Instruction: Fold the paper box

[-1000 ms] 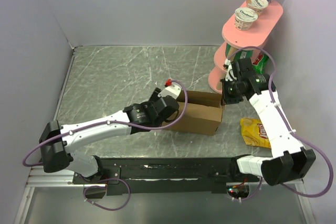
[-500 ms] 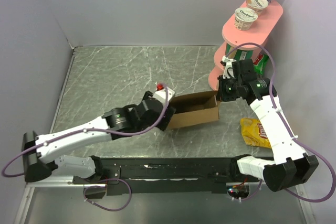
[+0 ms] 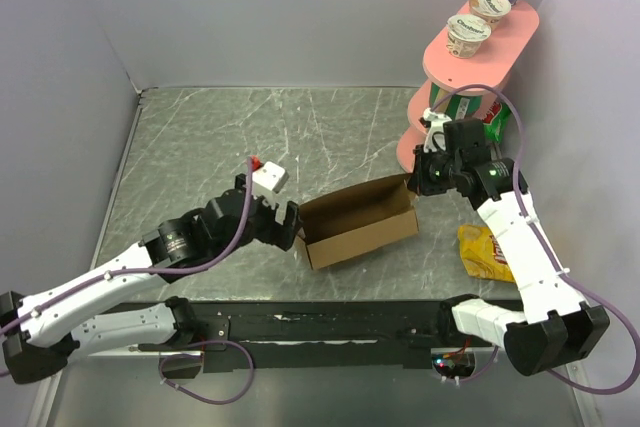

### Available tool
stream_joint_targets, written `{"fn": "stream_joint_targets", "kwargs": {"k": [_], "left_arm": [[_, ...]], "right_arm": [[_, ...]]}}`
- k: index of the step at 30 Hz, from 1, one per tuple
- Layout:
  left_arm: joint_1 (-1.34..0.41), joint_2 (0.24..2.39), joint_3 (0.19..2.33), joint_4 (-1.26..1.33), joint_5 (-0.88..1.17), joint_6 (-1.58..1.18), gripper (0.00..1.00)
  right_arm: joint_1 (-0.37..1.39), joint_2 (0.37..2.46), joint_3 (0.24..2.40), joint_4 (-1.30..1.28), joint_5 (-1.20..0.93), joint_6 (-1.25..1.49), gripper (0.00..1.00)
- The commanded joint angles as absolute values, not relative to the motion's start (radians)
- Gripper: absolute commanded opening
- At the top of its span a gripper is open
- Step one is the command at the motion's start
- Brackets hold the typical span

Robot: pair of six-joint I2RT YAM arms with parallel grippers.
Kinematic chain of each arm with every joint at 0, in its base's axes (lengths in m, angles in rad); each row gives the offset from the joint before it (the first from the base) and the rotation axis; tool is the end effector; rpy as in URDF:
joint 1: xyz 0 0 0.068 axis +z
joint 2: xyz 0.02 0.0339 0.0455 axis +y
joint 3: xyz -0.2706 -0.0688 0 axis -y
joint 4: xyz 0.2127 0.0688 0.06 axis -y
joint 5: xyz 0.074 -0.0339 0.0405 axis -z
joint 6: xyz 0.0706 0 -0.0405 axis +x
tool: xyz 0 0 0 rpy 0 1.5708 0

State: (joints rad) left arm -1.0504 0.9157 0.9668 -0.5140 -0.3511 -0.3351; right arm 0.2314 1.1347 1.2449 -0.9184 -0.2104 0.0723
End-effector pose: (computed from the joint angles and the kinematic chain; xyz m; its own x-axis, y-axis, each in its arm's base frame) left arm 0.1156 -0.1528 0.3362 -0.4273 0.1245 -0.8955 0.5519 0.8205 -0.1492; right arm 0.2004 0.0624 0.3384 -0.7283 -0.0990 -0.6781 -0.3129 0.9284 0.2005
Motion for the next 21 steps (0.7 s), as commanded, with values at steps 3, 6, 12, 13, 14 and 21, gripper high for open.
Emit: {"fn": "stream_joint_targets", "kwargs": {"k": [3, 6, 12, 13, 14, 21], "left_arm": [[-0.945, 0.845, 0.905, -0.325, -0.089, -0.333, 0.96], [-0.931, 0.873, 0.905, -0.317, -0.081, -0.319, 0.95], [-0.876, 0.948, 0.907, -0.310, -0.097, -0.311, 0.71], [-0.865, 0.954, 0.905, -0.302, -0.098, -0.308, 0.69], [-0.859, 0.965, 0.904, -0.296, -0.100, -0.299, 0.68], [-0.828, 1.038, 0.934, -0.308, -0.175, -0.252, 0.58]], "right_arm": [[0.241, 1.158, 1.267, -0.926, -0.160, 0.121, 0.00], [0.245, 1.177, 1.287, -0.930, -0.140, 0.136, 0.00], [0.276, 1.221, 1.313, -0.953, -0.080, 0.164, 0.00], [0.282, 1.226, 1.312, -0.947, -0.077, 0.167, 0.00], [0.291, 1.227, 1.312, -0.943, -0.075, 0.170, 0.00], [0.334, 1.259, 1.341, -0.956, -0.040, 0.186, 0.00]]}}
